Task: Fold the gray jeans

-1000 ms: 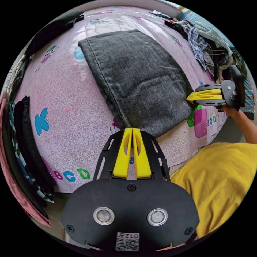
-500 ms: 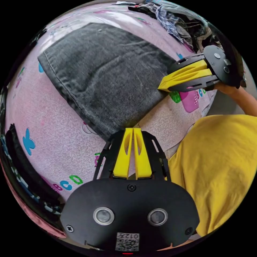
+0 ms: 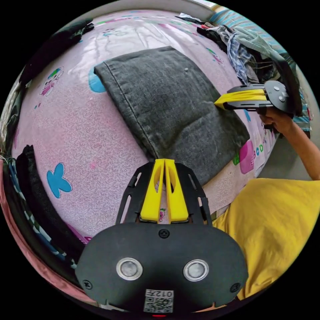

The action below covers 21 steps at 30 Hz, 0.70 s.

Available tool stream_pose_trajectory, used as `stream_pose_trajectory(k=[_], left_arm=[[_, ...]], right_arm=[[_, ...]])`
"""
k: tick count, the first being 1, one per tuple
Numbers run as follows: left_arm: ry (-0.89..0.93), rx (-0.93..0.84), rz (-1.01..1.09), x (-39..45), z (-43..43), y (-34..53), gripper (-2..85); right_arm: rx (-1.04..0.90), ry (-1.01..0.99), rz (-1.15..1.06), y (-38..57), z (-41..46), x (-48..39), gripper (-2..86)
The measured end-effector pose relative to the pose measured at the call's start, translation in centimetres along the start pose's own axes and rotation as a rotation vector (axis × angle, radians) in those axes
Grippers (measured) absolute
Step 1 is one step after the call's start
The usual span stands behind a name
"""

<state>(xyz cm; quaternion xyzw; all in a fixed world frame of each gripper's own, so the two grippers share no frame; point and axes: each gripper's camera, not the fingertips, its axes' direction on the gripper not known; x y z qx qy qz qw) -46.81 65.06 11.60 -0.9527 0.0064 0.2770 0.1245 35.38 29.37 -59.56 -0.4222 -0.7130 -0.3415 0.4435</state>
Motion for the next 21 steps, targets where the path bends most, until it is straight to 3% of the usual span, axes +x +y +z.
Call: stream_pose_trajectory(k=[5, 8, 14, 21], left_arm=[[0.079, -0.033, 0.037, -1.0, -0.5, -0.4, 0.3], [-0.006, 0.093, 0.028, -1.9, -4.2, -0.9, 0.4], [0.013, 0.225, -0.022, -6.2, -7.0, -6.9, 0.5], [0.039, 0.142, -0.070, -9.4, -4.8, -10.2, 0.4]], right_arm=[[-0.087, -0.017, -0.029, -1.8, -0.2, 0.0, -0.1], [0.006, 0.021, -0.032, -2.9, -3.3, 0.6, -0.1], [0.167, -0.005, 0.056, -8.9, -6.0, 4.3, -0.1], [0.086, 0.039, 0.054, -11.9, -3.3, 6.4, 0.0]])
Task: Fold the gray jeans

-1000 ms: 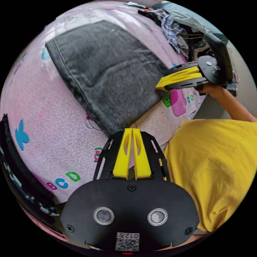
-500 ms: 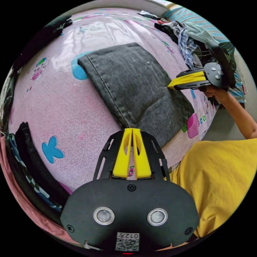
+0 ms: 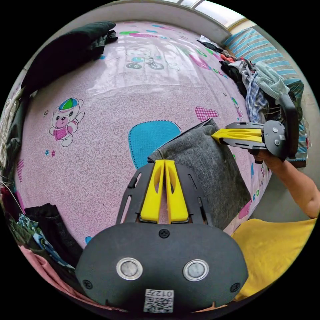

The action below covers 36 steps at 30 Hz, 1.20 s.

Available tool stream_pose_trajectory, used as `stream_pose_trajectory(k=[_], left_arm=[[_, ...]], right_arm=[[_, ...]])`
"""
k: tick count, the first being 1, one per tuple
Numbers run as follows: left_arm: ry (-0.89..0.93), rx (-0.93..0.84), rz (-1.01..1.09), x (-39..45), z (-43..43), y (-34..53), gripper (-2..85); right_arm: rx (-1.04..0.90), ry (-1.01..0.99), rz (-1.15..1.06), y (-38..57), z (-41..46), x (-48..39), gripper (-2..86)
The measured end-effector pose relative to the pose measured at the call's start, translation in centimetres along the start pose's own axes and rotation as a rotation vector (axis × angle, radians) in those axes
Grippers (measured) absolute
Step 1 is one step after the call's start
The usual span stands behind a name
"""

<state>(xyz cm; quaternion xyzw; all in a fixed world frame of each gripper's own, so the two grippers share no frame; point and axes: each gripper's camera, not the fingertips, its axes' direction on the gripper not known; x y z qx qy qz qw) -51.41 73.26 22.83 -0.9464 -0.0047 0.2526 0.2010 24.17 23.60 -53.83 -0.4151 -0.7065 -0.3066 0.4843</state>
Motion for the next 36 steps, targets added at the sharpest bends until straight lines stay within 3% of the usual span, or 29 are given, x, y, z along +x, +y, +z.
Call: stream_pose_trajectory(k=[7, 11, 15, 21, 24, 29, 36], left_arm=[[0.125, 0.059, -0.074, -2.4, -1.0, 2.0, 0.4], [-0.009, 0.165, -0.051, -2.1, -4.0, 2.7, 0.4], [-0.029, 0.014, -0.070, -3.2, -1.2, 1.7, 0.4], [-0.012, -0.011, -0.092, -5.4, -1.1, 2.6, 0.4], [0.008, 0.066, -0.095, -5.8, -3.6, 4.9, 0.4], [0.331, 0.252, -0.212, -6.7, -5.6, 15.0, 0.4], [0.697, 0.225, -0.492, -7.0, -0.7, 27.7, 1.2]], right_arm=[[-0.012, -0.042, 0.040, 0.0, -2.0, 2.0, -0.1], [0.110, -0.020, 0.063, -0.1, -4.9, 2.8, -0.1], [-0.034, -0.011, 0.061, -1.5, -2.3, 3.8, -0.1], [-0.012, -0.054, 0.103, -0.6, -4.1, 6.9, 0.1], [0.034, -0.140, 0.133, 2.7, -7.2, 9.4, 0.5], [0.053, -0.370, 0.245, 13.0, -9.8, 12.9, 3.5], [-0.023, -0.605, 0.453, 25.8, -6.9, 16.0, 11.0]])
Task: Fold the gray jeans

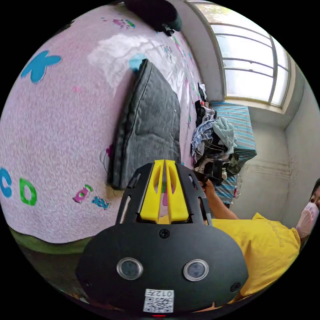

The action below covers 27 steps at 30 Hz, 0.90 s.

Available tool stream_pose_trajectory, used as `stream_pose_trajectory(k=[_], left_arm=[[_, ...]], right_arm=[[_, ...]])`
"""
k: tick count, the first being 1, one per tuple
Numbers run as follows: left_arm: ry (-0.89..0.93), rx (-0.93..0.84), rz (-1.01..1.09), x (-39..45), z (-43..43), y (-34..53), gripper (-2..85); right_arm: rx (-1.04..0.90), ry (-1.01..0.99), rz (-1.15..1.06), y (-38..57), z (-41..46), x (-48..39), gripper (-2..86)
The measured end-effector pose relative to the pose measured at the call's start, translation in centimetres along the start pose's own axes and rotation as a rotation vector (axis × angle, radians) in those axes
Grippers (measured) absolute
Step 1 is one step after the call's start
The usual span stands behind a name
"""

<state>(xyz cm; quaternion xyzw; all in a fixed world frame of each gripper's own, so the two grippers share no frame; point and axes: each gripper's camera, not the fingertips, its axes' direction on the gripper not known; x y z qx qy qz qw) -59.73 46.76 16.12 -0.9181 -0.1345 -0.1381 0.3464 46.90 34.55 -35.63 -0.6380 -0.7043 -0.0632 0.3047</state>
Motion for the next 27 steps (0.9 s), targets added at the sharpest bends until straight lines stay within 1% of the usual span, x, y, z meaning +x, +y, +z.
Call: stream_pose_trajectory(k=[2, 6, 8, 11, 13, 17, 19, 23, 27], left_arm=[[0.100, 0.022, -0.115, -2.5, 0.0, 3.0, 2.4], [0.168, 0.062, -0.225, -4.9, -0.2, 6.1, 4.9], [0.198, 0.084, -0.271, -6.0, -0.3, 7.6, 6.4], [0.257, 0.111, -0.339, -7.3, -0.2, 9.2, 8.4], [0.302, 0.134, -0.370, -7.9, 0.0, 10.1, 9.4], [0.354, 0.190, -0.455, -8.9, 0.5, 12.5, 11.5], [0.398, 0.260, -0.480, -9.2, 0.5, 13.7, 12.2], [0.507, 0.398, -0.484, -9.5, 0.4, 15.7, 12.9], [0.505, 0.442, -0.472, -9.4, 0.0, 16.7, 11.6]], right_arm=[[0.000, -0.049, 0.038, 0.4, 0.1, 1.7, 12.9], [0.016, -0.155, 0.068, -0.2, -0.9, 4.3, 13.2], [0.000, -0.175, 0.055, -0.7, -1.2, 4.9, 12.1], [-0.007, -0.184, 0.094, -1.4, -2.1, 6.3, 9.8], [-0.022, -0.255, 0.150, -1.7, -3.1, 7.7, 6.3], [0.026, -0.406, 0.174, -1.3, -5.9, 7.9, 3.7], [0.043, -0.481, 0.170, -1.2, -7.4, 7.5, 3.2], [0.017, -0.515, 0.155, -1.2, -8.2, 7.0, 3.0], [-0.035, -0.568, 0.139, -0.6, -7.8, 6.6, 3.2]])
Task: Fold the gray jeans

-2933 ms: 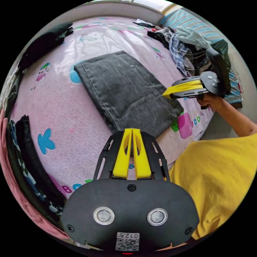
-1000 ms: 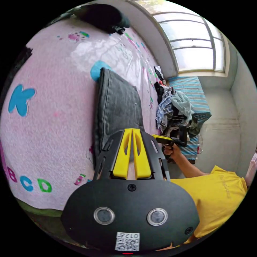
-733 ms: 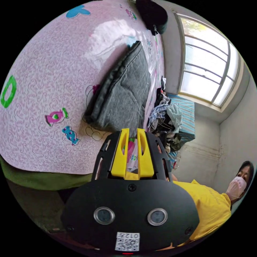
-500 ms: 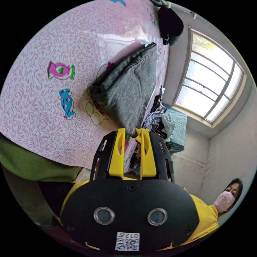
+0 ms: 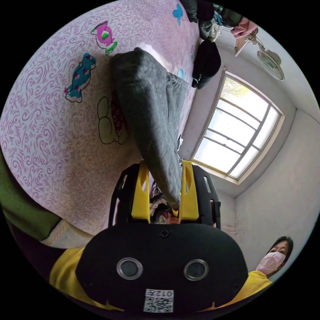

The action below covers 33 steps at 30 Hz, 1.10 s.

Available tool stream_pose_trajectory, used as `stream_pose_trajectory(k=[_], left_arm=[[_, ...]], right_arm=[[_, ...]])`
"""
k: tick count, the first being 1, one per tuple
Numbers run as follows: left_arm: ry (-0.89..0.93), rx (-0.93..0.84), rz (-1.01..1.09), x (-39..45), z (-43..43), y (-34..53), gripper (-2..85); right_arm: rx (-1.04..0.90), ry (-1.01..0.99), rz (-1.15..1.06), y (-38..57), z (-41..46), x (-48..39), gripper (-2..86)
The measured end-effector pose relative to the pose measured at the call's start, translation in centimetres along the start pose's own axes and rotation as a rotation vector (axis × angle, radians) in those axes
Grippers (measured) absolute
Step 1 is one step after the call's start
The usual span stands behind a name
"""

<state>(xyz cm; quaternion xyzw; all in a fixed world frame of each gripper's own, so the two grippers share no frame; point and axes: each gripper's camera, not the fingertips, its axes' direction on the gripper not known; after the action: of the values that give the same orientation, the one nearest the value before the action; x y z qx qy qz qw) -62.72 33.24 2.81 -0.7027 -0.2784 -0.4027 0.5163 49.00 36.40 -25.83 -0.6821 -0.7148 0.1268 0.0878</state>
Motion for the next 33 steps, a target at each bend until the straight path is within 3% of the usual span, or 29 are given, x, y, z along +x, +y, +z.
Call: stream_pose_trajectory(k=[6, 13, 18, 23, 33], left_arm=[[0.010, -0.034, -0.005, 0.3, -2.1, 1.6, 7.7], [-0.014, -0.122, 0.004, 3.2, -6.3, 3.8, 7.4], [-0.046, -0.179, -0.019, 4.1, -9.1, 5.7, 7.4], [-0.064, -0.226, -0.031, 5.2, -11.7, 8.4, 7.5], [-0.156, -0.322, 0.029, 8.3, -16.1, 14.3, 7.7]], right_arm=[[-0.018, -0.037, -0.010, -0.1, -0.4, 1.6, 7.9], [0.195, -0.138, 0.140, -5.5, -2.7, 6.0, 15.8], [0.151, -0.118, 0.140, -10.4, 0.8, 5.8, 17.8], [0.141, -0.167, 0.124, -13.8, 4.8, 5.5, 17.6], [0.130, -0.016, 0.116, -16.3, 11.7, 6.1, 9.1]])
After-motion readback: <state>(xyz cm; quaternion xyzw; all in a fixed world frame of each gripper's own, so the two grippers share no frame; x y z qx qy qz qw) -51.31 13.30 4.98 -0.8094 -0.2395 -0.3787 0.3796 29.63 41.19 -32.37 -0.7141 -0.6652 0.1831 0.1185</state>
